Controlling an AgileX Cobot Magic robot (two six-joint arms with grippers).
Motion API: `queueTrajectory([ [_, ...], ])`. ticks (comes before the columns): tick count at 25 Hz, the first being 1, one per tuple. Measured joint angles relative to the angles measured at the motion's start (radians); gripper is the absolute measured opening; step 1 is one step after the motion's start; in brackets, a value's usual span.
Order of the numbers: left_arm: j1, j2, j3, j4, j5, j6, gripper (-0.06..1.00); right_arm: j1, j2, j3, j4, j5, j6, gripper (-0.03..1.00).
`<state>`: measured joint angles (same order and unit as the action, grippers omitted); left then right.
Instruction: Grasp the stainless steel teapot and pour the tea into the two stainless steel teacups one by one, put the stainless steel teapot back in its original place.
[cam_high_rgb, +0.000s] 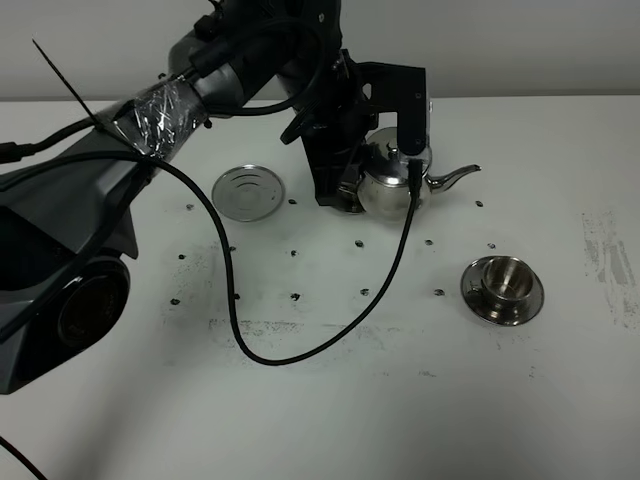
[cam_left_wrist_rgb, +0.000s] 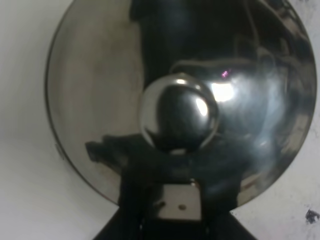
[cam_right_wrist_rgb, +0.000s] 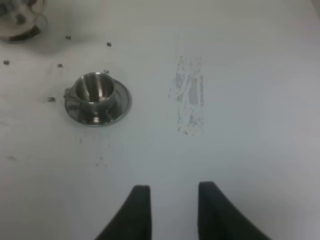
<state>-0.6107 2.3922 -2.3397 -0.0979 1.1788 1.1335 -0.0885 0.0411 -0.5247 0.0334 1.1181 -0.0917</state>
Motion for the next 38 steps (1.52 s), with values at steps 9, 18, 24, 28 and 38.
queueTrajectory([
  [9,-0.053,0.002,-0.006,0.06,-0.003,0.064,0.19,0.0,0.0,0.0,0.0,0.0,0.0,0.23],
  [18,-0.095,0.002,-0.006,0.109,-0.022,0.089,0.19,0.0,0.0,0.0,0.0,0.001,0.0,0.23],
  [24,-0.121,0.008,-0.006,0.133,-0.029,0.104,0.19,0.0,0.0,0.0,0.0,0.001,0.0,0.23],
  [28,-0.137,0.026,-0.006,0.151,-0.045,0.105,0.19,0.0,0.0,0.0,0.0,0.001,0.0,0.23],
  [38,-0.165,0.04,-0.006,0.243,-0.082,0.106,0.19,0.0,0.0,0.0,0.0,0.001,0.0,0.23],
])
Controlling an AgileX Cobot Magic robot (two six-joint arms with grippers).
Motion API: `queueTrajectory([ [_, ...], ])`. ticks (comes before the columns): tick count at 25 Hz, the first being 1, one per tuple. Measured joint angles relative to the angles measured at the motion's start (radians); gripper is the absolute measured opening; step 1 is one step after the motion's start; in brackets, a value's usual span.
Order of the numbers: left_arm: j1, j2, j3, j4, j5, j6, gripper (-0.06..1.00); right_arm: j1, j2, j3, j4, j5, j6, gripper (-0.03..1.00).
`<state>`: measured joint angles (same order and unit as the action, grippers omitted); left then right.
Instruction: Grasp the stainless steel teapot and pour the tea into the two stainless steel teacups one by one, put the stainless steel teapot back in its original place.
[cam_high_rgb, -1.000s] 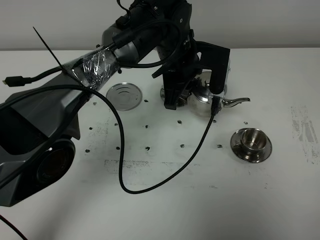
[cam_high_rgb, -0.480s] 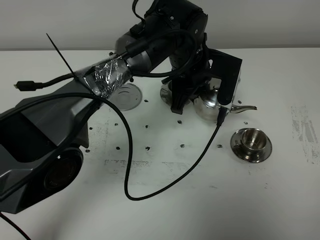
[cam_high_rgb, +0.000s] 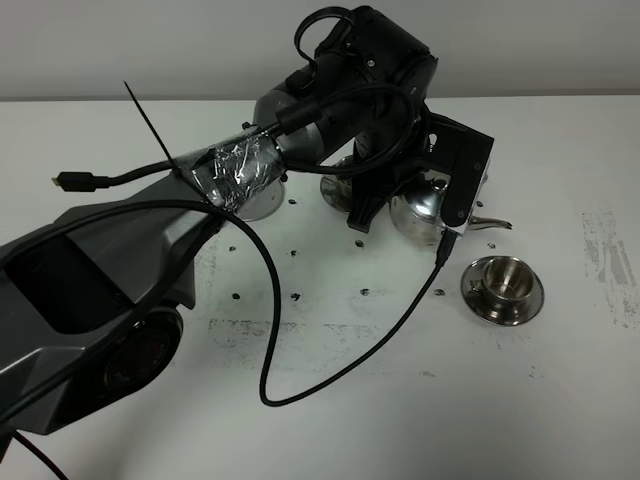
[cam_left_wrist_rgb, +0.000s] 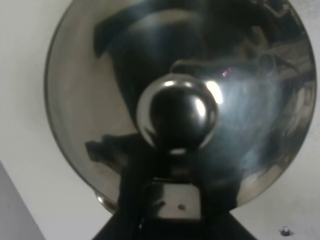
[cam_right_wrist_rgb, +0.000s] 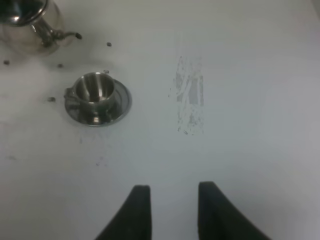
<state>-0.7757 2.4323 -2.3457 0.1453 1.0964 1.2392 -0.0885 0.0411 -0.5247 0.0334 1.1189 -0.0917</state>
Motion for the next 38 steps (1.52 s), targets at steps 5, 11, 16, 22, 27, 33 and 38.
queueTrajectory([
  [5,-0.017,0.014,-0.001,0.023,-0.022,0.002,0.19,0.0,0.0,0.0,0.0,0.0,0.0,0.23],
  [11,-0.032,0.034,-0.001,0.049,-0.022,0.002,0.19,0.0,0.0,0.0,0.0,0.0,0.0,0.23],
  [16,-0.05,0.034,-0.001,0.106,-0.022,0.002,0.19,0.0,0.0,0.0,0.0,0.0,0.0,0.23],
  [22,-0.069,0.043,-0.001,0.141,-0.024,0.002,0.19,0.0,0.0,0.0,0.0,0.0,0.0,0.23],
  [27,-0.089,0.055,-0.001,0.198,-0.025,0.002,0.19,0.0,0.0,0.0,0.0,0.0,0.0,0.23],
  [33,-0.108,0.061,-0.001,0.258,-0.028,0.002,0.19,0.0,0.0,0.0,0.0,0.0,0.0,0.23],
  [38,-0.119,0.072,-0.001,0.298,-0.038,0.002,0.19,0.0,0.0,0.0,0.0,0.0,0.0,0.23],
])
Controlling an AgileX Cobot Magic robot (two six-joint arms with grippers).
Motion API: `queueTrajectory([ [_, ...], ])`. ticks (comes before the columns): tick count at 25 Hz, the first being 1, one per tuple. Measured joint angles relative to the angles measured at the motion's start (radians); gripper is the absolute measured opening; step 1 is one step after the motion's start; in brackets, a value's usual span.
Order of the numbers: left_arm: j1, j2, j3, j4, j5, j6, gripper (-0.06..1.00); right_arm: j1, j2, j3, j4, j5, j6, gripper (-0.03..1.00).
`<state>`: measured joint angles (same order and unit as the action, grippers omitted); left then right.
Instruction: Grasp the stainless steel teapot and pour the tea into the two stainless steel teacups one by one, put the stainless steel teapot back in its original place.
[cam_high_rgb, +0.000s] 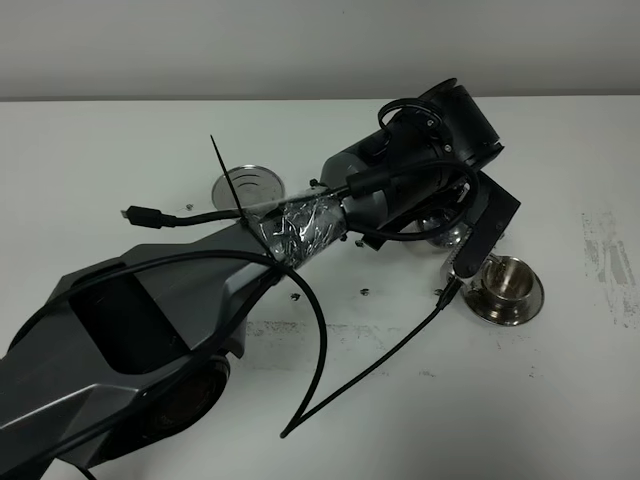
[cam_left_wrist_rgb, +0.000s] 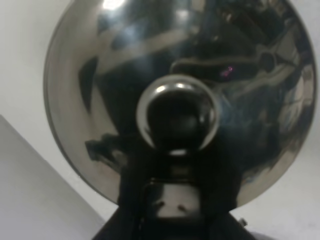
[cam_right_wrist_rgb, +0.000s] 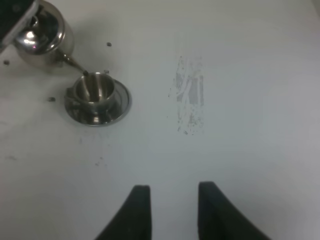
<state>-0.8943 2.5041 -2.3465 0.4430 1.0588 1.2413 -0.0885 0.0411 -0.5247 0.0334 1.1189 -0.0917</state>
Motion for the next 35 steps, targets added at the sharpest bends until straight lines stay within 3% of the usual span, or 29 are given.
queueTrajectory([
  [17,-0.019,0.0,0.0,0.114,-0.03,-0.003,0.19,0.0,0.0,0.0,0.0,0.0,0.0,0.23],
  [35,-0.048,0.012,0.0,0.178,-0.039,-0.003,0.19,0.0,0.0,0.0,0.0,0.0,0.0,0.23],
])
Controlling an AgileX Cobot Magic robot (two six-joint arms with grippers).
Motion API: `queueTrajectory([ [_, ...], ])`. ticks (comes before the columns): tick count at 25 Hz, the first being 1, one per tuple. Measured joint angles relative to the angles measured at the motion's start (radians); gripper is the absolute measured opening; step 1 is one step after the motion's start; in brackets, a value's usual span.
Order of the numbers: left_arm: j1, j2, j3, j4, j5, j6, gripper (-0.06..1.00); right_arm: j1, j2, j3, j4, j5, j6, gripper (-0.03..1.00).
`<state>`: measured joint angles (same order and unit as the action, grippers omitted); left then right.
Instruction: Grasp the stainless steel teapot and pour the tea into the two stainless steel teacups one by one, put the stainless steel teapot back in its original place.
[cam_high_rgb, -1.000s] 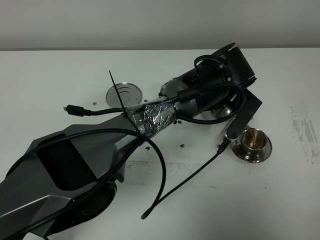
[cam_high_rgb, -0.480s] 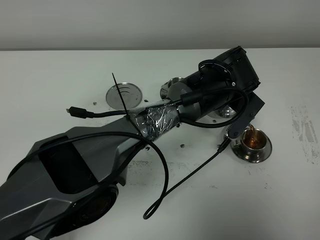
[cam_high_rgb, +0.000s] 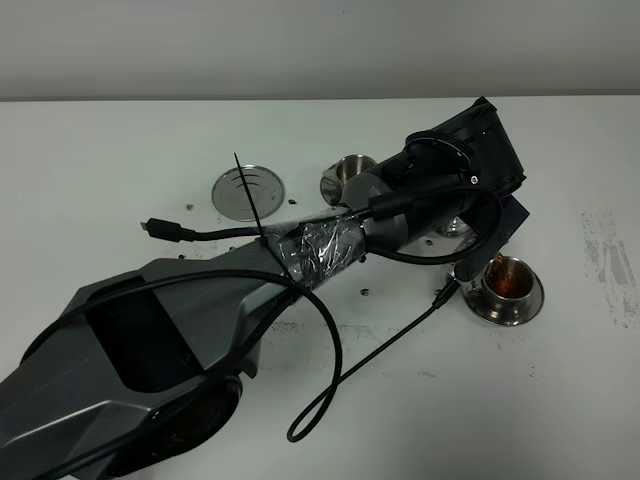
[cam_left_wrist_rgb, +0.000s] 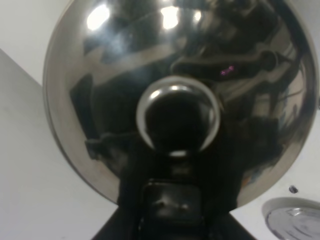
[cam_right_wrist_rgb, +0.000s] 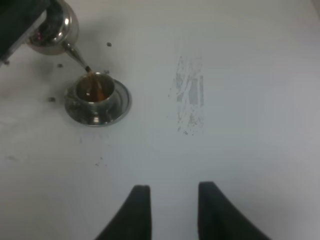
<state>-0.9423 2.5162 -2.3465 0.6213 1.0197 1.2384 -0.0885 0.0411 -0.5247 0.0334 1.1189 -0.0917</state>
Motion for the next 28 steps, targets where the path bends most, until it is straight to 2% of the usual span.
queueTrajectory([
  [28,-0.044,0.015,0.0,0.088,0.001,0.0,0.19,0.0,0.0,0.0,0.0,0.0,0.0,0.23],
])
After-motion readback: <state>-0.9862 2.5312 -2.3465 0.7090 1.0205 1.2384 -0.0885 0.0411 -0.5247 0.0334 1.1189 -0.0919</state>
